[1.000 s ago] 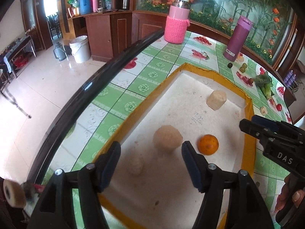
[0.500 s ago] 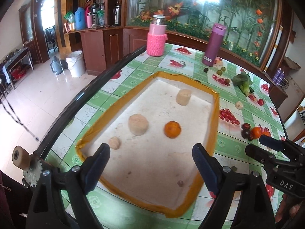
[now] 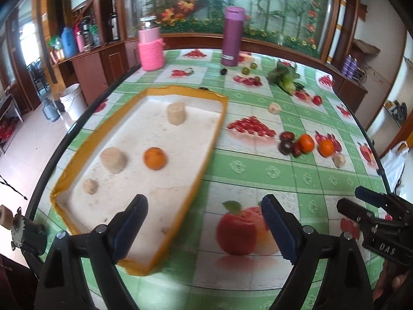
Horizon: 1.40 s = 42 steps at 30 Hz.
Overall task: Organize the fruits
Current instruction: 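Withdraw both tools from the tray back toward the table, then grasp an orange with the right tool while the left tool grasps a tan cube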
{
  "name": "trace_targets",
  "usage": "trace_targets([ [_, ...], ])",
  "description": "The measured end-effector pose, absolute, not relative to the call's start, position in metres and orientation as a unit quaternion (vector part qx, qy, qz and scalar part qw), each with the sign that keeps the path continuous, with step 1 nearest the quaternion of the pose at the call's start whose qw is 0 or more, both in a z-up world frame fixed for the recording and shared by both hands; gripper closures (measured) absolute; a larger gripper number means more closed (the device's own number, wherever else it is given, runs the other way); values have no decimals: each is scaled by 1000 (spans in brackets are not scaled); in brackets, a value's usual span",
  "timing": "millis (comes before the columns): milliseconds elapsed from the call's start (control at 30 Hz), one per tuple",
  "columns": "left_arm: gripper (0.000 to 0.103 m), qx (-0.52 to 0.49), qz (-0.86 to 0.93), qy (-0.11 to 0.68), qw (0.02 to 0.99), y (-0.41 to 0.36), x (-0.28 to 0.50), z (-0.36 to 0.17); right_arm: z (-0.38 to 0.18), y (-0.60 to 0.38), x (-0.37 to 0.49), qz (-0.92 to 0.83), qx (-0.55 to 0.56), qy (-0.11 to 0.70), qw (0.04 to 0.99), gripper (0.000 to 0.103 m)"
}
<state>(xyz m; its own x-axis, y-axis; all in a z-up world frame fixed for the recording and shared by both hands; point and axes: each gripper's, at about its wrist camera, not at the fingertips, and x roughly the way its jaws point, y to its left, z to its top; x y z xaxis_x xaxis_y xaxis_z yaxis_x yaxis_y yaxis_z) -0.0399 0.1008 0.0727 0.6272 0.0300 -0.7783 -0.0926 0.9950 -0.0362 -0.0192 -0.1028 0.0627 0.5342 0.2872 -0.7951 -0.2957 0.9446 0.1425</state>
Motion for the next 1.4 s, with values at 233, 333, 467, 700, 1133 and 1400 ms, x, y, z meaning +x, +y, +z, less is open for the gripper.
trace_targets([
  [233, 12, -8, 5, 450, 893, 69, -36, 65, 57, -161, 7, 118, 39, 454, 882, 40],
  [333, 12, -1, 0, 461, 887, 60, -34, 59, 57, -162, 28, 125, 32, 449, 884, 40],
  [467, 12, 4, -3, 476, 879, 53, -30, 54, 48, -151, 58, 133, 1, 446, 885, 40],
  [700, 12, 7, 4, 490, 872, 50, -26, 46, 29, -150, 102, 148, 3, 471, 869, 40],
  [1133, 12, 20, -38, 495, 868, 5, 3, 45, 55, -177, 74, 139, 11, 422, 896, 69],
  [1400, 11, 54, -119, 489, 862, -80, 43, 43, 58, -246, 16, 59, 58, 427, 900, 69],
])
